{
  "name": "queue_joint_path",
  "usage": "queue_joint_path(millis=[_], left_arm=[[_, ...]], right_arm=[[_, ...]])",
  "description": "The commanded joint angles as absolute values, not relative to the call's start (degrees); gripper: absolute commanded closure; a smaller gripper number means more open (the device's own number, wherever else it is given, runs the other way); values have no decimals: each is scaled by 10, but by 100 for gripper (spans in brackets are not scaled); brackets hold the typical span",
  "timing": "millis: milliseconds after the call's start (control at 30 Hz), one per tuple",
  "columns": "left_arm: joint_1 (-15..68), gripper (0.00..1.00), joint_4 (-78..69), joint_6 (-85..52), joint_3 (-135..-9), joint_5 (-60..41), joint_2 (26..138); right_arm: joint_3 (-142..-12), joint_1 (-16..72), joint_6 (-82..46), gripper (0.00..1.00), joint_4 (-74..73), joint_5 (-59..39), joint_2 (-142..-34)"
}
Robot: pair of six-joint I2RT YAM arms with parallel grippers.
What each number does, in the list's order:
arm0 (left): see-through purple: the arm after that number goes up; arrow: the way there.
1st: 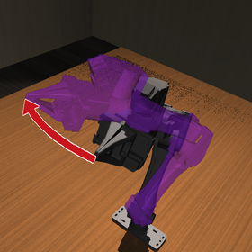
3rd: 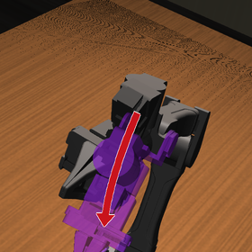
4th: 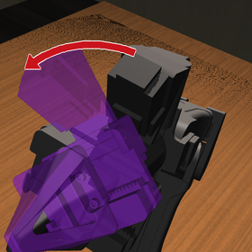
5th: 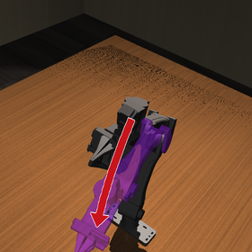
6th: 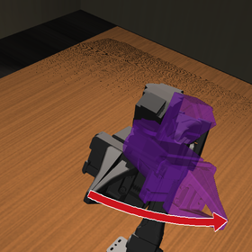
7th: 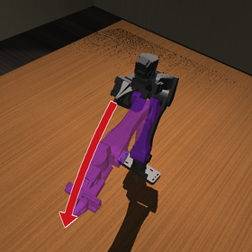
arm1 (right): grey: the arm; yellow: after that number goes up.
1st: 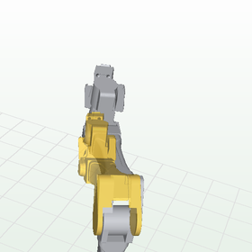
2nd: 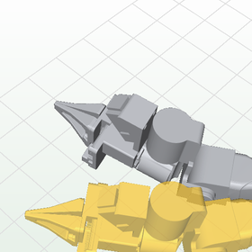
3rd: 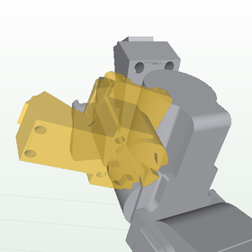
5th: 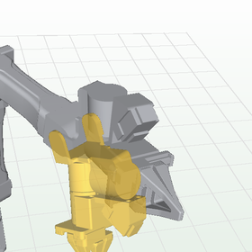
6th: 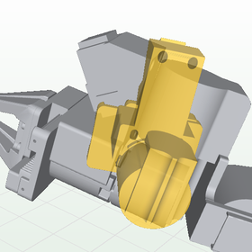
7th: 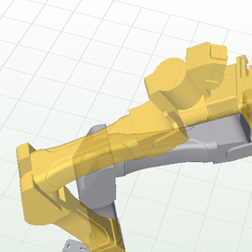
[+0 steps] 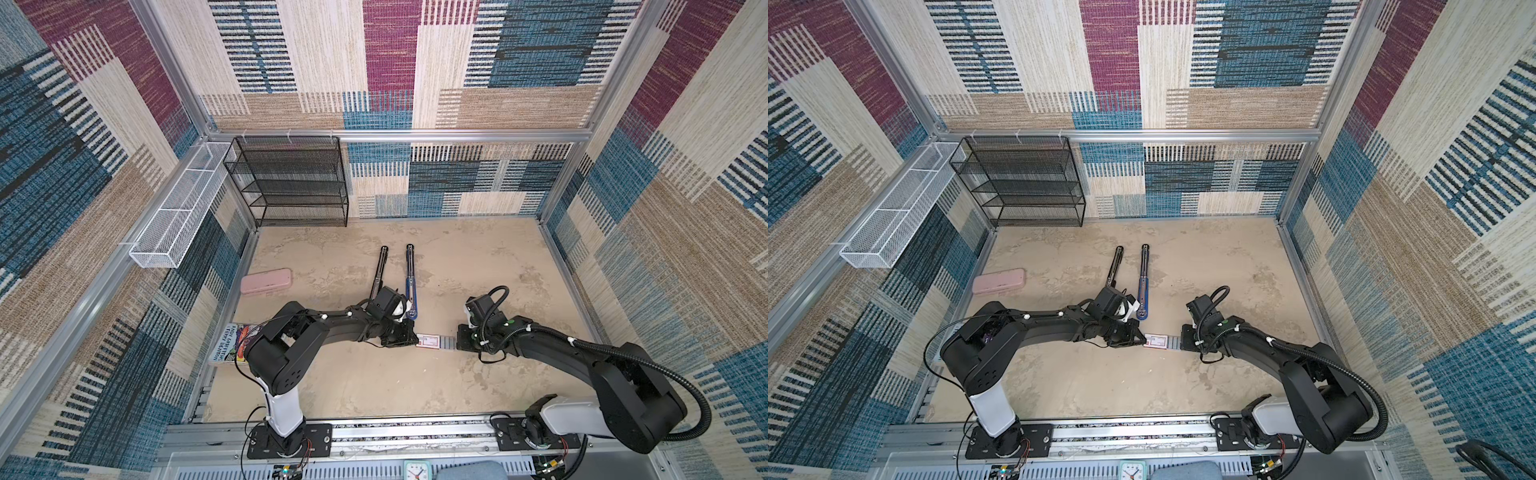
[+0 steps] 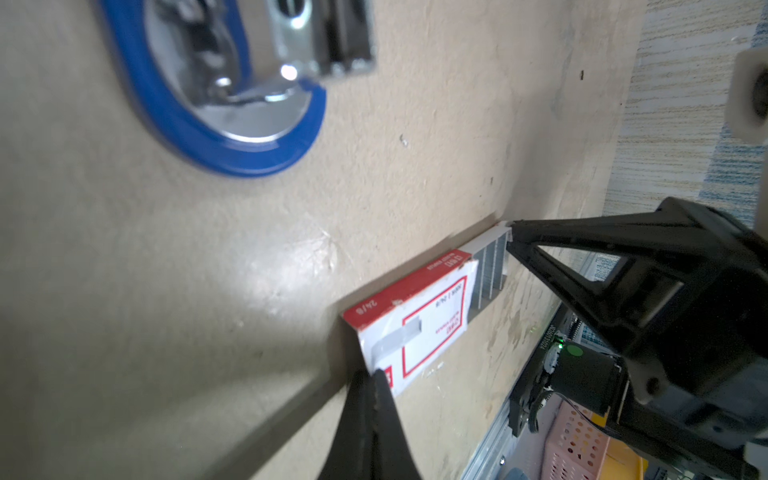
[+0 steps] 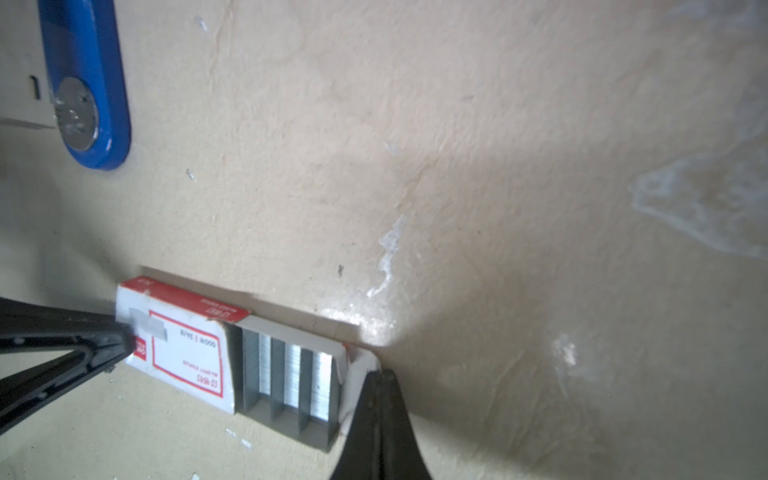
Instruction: Load the staples into the stapler
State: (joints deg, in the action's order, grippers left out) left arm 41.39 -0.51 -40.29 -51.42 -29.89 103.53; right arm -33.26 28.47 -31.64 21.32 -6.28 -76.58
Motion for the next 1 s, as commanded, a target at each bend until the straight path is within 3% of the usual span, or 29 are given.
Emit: queue_joint_path(millis=[0, 100, 233, 333, 533, 967], left_arm=[[413, 100, 17, -383, -511, -284, 1027], [413, 100, 25, -378, -517, -283, 1025], [413, 100, 25, -380, -518, -292, 1025], [413, 91, 25, -381, -513, -289, 1018], [413, 79, 33, -392, -493, -266, 982], [414, 72, 32, -416, -437, -219, 903]], right_arm=[[-337, 285, -314, 100, 213, -56, -760], [-338, 285, -314, 100, 214, -60, -764], [-341, 285, -319, 86, 219, -58, -754], [-352, 285, -320, 79, 235, -49, -741], [-377, 286, -313, 79, 269, -34, -713], [-395, 329, -316, 82, 277, -54, -756]])
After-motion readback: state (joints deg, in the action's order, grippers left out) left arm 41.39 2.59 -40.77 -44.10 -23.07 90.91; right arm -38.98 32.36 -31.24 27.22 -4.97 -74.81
